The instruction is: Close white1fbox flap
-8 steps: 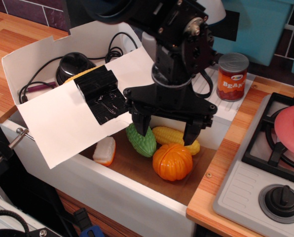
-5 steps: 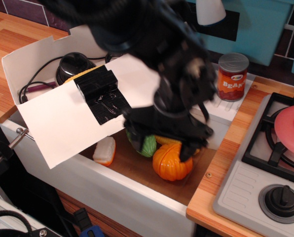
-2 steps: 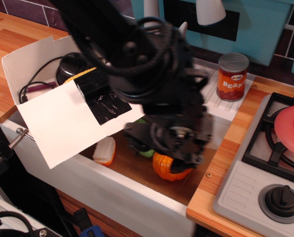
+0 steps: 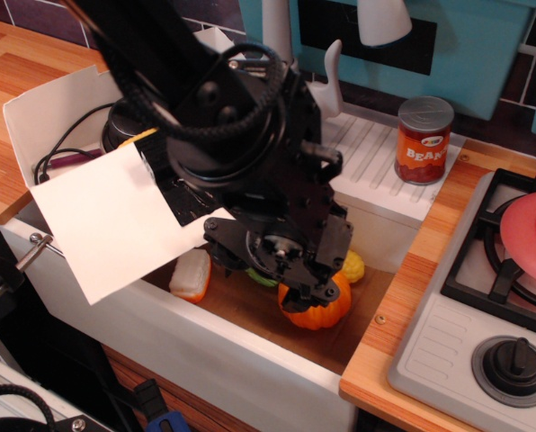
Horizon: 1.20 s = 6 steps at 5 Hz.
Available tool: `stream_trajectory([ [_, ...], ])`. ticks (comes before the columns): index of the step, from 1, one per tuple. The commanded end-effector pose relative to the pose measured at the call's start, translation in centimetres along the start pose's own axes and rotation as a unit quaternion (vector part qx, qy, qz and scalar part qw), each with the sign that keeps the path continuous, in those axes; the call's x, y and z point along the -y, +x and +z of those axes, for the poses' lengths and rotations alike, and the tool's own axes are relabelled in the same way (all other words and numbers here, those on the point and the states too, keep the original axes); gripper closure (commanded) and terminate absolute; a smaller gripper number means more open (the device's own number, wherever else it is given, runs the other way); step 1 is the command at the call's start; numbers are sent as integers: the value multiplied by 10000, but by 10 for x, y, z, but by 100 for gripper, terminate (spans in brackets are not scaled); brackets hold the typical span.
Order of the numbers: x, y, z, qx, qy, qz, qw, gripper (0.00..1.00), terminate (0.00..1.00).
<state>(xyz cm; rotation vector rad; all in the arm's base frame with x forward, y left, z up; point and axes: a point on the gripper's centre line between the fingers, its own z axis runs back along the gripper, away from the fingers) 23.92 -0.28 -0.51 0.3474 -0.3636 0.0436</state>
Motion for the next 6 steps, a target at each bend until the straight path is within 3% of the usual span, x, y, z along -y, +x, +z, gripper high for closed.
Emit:
stream_trajectory([
  [1,-5,20,28,-126,552,-429,9975,0,0],
  [2,-13,28,44,-314,641,-631,9955,0,0],
  [3,-29,34,56,-308,946,-914,9908,0,0],
  [5,-79,41,74,-501,996,-1470,9828,0,0],
  [6,-101,48,82,-620,825,-1561,9823,0,0],
])
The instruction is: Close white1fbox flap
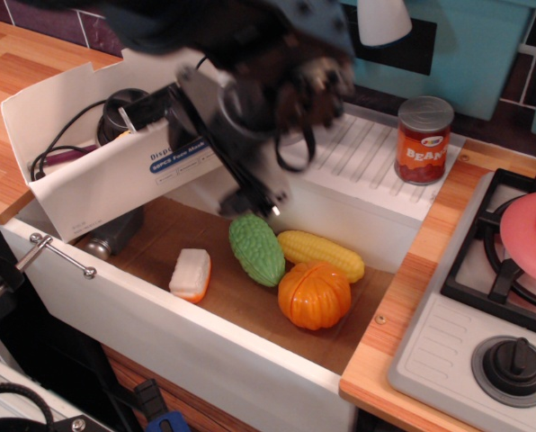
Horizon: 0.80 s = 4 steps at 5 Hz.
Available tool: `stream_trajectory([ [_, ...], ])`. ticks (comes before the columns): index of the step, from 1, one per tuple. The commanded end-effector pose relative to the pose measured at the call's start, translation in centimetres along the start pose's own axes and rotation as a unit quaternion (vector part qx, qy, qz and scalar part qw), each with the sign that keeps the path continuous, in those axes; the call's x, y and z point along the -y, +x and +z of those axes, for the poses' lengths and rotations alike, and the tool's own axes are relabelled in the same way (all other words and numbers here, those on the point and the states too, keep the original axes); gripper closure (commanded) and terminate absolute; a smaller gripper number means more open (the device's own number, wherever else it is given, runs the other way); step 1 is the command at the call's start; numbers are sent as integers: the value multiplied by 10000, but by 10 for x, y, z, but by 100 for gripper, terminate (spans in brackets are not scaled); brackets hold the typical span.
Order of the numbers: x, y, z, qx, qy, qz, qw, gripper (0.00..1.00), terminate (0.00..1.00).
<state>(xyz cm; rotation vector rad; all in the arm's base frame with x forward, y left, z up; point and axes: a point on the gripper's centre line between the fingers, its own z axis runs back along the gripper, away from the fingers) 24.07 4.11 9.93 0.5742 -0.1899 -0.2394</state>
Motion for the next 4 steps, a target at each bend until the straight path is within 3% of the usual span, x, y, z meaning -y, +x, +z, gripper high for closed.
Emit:
stream_trajectory([
  [1,-44,4,7,61,320,-115,9994,0,0],
  [2,-71,1,-8,169,170,-314,9992,0,0],
  [4,-107,1,-54,476,-526,-932,9931,0,0],
])
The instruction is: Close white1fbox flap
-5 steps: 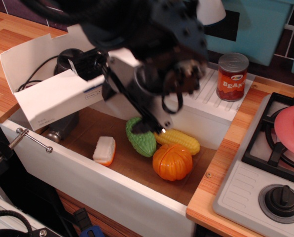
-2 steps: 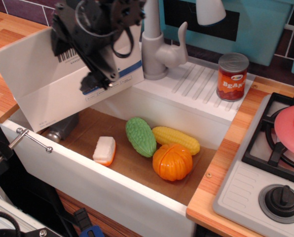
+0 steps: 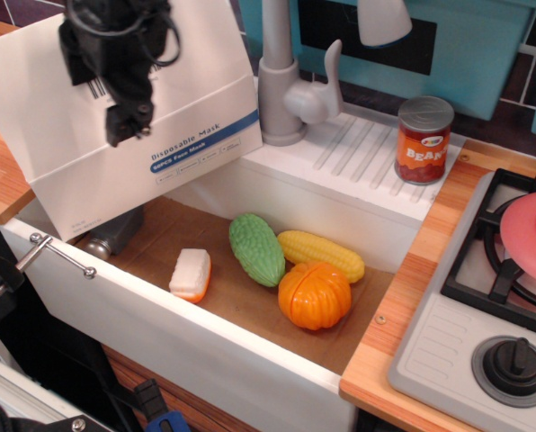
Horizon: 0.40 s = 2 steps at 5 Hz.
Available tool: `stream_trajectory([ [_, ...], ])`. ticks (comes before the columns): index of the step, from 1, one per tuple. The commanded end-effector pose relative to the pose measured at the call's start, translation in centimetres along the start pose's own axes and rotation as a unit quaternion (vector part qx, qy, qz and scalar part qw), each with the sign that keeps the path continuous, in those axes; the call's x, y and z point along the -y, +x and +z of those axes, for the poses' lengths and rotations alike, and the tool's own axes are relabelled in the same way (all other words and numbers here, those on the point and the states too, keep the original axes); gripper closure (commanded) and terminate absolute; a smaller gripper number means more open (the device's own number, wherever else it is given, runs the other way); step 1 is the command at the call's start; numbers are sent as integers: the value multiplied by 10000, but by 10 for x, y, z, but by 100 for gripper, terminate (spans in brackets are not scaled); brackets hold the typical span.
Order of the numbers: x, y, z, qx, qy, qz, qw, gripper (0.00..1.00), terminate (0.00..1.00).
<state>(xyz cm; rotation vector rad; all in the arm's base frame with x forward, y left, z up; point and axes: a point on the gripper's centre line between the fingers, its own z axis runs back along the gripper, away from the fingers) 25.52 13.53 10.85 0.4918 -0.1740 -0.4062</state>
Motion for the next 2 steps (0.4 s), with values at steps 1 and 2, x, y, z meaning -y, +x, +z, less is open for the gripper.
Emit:
stream_trajectory([
  [1,-32,4,-31,529,-436,-369,9970,0,0],
  [2,-33,6,-50,748,-949,-383,9919,0,0],
])
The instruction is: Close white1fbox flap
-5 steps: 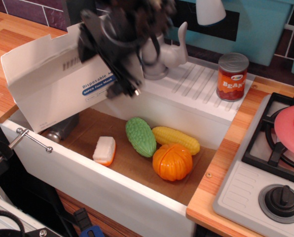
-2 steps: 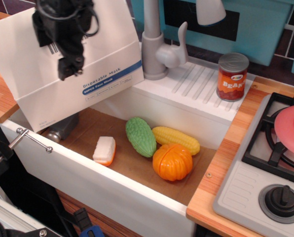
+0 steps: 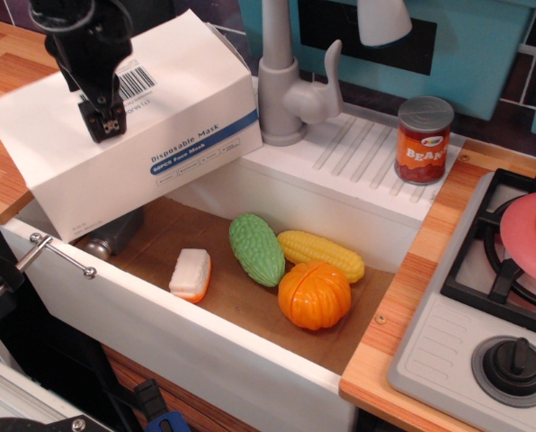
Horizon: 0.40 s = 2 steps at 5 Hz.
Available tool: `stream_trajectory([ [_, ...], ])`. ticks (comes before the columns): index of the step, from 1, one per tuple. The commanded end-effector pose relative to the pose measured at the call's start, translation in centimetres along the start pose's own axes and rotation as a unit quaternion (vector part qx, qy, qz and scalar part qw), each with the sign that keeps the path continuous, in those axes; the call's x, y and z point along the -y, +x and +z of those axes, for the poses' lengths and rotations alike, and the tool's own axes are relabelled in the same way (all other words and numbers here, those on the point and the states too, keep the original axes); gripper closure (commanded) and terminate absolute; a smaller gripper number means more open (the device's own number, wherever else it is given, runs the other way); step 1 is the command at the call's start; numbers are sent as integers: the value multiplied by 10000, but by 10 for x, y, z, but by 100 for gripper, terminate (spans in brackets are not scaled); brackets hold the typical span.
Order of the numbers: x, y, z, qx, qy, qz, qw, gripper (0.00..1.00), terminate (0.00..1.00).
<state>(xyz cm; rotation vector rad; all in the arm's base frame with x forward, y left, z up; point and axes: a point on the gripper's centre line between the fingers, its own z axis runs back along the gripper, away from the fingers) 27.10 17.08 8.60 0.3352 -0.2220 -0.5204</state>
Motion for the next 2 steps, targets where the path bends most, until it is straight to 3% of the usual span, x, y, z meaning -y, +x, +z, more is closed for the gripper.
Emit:
stream_trajectory([
  [1,-14,9,-21,460,-574,-35,9973,0,0],
  [2,-11,15,-6,165,-728,157,9971,0,100],
])
